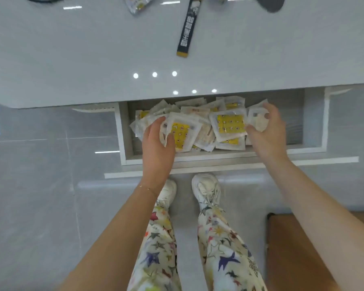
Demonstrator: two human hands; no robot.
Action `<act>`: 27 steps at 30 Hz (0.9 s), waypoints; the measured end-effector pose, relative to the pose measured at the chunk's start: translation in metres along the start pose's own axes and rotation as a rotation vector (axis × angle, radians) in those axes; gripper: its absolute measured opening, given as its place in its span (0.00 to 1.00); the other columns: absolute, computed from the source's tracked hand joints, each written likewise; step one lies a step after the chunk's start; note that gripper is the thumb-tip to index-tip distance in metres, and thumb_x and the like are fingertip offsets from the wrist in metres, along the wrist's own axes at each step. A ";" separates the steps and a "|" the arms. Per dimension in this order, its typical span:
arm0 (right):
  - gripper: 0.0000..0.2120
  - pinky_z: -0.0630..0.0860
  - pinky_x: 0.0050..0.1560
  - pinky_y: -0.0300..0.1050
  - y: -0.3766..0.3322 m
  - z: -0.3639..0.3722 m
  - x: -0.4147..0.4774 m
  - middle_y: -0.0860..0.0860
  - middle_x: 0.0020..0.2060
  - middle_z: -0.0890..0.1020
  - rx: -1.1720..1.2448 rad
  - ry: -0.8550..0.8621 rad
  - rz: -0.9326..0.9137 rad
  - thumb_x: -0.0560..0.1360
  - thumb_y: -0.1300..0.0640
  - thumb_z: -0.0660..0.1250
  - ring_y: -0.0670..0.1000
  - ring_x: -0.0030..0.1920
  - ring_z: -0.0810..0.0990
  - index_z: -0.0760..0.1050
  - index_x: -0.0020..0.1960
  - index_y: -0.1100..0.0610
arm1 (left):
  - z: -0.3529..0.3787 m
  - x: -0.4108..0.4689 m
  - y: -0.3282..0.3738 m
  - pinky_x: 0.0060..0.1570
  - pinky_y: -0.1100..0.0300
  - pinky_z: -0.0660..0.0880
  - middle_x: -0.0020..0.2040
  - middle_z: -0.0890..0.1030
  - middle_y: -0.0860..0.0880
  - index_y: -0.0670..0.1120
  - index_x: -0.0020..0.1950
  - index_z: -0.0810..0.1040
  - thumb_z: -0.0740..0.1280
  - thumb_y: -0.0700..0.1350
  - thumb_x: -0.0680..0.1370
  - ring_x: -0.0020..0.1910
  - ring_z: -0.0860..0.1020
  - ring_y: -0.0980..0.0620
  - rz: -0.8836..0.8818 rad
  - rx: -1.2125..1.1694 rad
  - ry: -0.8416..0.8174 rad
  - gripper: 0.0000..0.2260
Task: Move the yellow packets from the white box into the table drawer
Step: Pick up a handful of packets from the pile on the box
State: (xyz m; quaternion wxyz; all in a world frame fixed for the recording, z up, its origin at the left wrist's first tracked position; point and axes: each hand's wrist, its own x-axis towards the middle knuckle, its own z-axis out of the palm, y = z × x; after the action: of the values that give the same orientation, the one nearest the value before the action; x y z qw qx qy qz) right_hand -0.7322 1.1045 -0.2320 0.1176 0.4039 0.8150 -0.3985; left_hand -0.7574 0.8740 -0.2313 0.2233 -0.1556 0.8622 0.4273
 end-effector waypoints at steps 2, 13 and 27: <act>0.29 0.66 0.68 0.51 -0.028 -0.026 -0.022 0.54 0.66 0.72 -0.087 0.003 -0.116 0.73 0.61 0.67 0.55 0.67 0.69 0.64 0.72 0.53 | -0.026 -0.022 0.022 0.69 0.54 0.68 0.69 0.71 0.51 0.51 0.73 0.68 0.63 0.43 0.81 0.65 0.67 0.58 0.051 0.008 -0.037 0.20; 0.35 0.50 0.75 0.55 -0.219 -0.181 -0.166 0.54 0.75 0.59 -0.576 -0.040 -0.684 0.75 0.46 0.65 0.58 0.76 0.52 0.53 0.77 0.47 | -0.215 -0.148 0.142 0.71 0.45 0.59 0.75 0.64 0.46 0.52 0.77 0.60 0.59 0.60 0.75 0.73 0.62 0.43 0.240 0.438 0.110 0.31; 0.37 0.48 0.75 0.58 -0.361 -0.178 -0.297 0.55 0.76 0.57 -0.741 -0.152 -1.074 0.75 0.42 0.63 0.59 0.77 0.49 0.51 0.78 0.48 | -0.378 -0.266 0.160 0.73 0.46 0.54 0.78 0.58 0.46 0.55 0.78 0.54 0.61 0.63 0.75 0.76 0.55 0.41 0.070 0.462 0.404 0.34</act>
State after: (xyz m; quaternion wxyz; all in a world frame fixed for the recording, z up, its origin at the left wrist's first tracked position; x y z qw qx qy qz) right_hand -0.7888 0.9403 0.2377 0.0910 -0.1558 0.9760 -0.1222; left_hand -0.6998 0.6837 0.2159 0.0621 -0.1528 0.9683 0.1877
